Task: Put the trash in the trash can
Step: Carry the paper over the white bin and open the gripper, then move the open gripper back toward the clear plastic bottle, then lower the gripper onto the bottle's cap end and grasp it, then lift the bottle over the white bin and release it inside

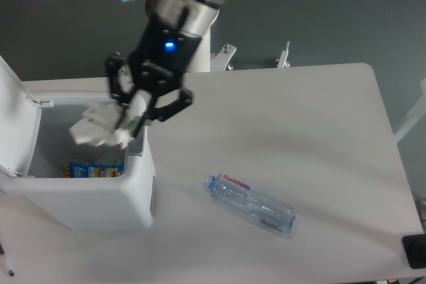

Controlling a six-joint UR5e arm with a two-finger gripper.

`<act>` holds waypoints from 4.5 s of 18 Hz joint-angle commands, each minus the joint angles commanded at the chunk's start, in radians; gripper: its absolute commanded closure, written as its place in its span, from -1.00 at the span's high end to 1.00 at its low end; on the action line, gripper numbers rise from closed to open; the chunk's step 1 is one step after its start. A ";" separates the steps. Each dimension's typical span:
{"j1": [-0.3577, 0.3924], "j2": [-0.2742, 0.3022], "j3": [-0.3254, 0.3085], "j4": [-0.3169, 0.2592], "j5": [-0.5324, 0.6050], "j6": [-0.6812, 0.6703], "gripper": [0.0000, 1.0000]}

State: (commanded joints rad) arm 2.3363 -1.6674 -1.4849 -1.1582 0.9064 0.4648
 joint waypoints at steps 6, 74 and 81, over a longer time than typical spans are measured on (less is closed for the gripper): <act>0.027 -0.008 -0.038 0.000 0.103 -0.015 1.00; 0.201 -0.591 0.518 0.310 0.364 -0.566 -0.14; 0.189 -0.433 0.520 0.319 -0.059 -0.359 -0.14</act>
State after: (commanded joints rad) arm 2.5249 -2.1002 -0.9649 -0.8391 0.8474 0.1056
